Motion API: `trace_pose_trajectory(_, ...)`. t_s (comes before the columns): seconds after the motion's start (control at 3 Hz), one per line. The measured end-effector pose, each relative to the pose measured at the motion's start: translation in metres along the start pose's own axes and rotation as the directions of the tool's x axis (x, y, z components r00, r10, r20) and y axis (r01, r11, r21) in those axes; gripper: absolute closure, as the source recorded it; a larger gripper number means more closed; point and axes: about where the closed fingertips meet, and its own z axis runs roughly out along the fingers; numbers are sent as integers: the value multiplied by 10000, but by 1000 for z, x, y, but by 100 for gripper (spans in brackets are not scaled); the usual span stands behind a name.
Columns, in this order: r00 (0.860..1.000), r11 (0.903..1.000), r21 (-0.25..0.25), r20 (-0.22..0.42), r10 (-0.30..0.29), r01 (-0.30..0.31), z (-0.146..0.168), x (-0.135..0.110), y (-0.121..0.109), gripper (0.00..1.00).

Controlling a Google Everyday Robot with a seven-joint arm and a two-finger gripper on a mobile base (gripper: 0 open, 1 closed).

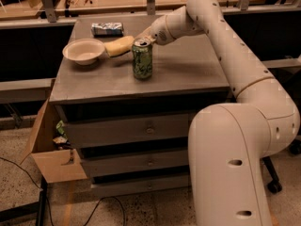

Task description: Move sponge near paper bowl

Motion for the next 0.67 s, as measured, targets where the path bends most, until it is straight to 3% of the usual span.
trace_pose_trajectory(0.33,10000,9999,-152,18,-1,1,5,-2,3,12)
trace_pose_trajectory(0.67,9999,9999,-122,21,107,-107,3,-2,2,0)
